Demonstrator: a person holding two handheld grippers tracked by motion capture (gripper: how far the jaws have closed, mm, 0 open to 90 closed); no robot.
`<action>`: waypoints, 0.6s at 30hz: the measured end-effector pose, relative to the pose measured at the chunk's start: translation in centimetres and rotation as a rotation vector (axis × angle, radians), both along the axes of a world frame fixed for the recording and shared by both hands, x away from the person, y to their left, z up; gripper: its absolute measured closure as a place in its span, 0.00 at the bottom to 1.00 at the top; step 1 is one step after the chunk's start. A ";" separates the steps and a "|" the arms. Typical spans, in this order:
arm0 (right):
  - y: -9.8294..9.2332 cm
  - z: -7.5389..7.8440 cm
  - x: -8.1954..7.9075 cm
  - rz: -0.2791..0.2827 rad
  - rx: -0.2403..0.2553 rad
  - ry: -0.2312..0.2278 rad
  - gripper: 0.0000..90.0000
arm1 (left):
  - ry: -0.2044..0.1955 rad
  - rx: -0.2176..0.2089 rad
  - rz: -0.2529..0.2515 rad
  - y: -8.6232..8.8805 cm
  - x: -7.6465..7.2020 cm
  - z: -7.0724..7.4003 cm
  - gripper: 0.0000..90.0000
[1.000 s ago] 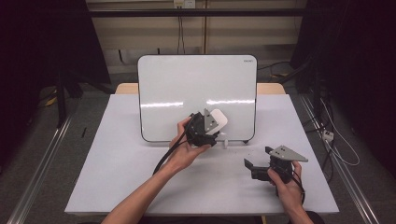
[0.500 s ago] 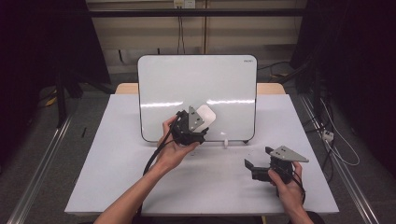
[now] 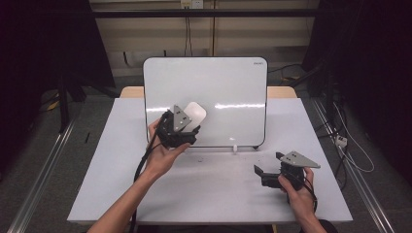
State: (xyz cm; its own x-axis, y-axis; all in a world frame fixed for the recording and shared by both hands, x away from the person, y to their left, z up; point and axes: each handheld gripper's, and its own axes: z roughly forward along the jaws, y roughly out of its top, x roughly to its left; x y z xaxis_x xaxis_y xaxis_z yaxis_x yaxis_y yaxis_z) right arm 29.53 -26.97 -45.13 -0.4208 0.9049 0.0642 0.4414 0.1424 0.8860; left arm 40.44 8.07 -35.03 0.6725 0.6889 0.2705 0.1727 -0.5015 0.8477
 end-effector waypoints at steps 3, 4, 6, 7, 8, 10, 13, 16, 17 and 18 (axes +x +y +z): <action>0.3 0.1 0.0 0.003 0.003 -0.001 0.05 | -0.004 -0.019 0.020 1.1 0.1 0.5 0.35; 0.4 0.1 0.0 0.006 0.001 0.000 0.05 | -0.004 -0.033 0.025 1.4 0.1 0.7 0.35; 0.4 0.1 0.0 0.009 0.001 0.000 0.05 | -0.006 -0.035 0.033 2.0 0.1 1.2 0.35; 0.4 0.1 0.0 0.007 0.002 0.000 0.05 | -0.011 -0.042 0.037 2.3 0.1 1.4 0.35; 0.3 0.1 0.0 0.006 0.004 0.002 0.05 | -0.013 -0.047 0.042 2.6 0.1 1.6 0.35; 0.3 0.1 0.1 0.007 0.004 0.004 0.05 | -0.020 -0.043 0.049 3.1 0.1 2.0 0.35; 0.4 0.0 0.1 0.009 0.007 0.005 0.05 | -0.028 -0.040 0.065 3.9 0.1 2.3 0.35; 0.3 0.0 0.2 0.009 0.007 0.006 0.05 | -0.028 -0.023 0.081 4.5 0.1 2.3 0.35; 0.3 0.0 0.1 0.006 0.007 0.008 0.05 | -0.028 -0.020 0.084 4.7 0.1 2.2 0.35; 0.3 0.0 0.1 0.006 0.007 0.007 0.05 | -0.027 -0.009 0.088 5.0 0.1 2.1 0.35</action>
State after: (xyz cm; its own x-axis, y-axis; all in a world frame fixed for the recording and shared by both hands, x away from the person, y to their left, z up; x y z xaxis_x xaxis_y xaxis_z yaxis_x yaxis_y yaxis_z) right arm 29.67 -26.68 -45.12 -0.4254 0.9020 0.0734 0.4470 0.1389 0.8837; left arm 40.58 13.04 -32.94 0.6021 0.7474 0.2810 0.1929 -0.4777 0.8571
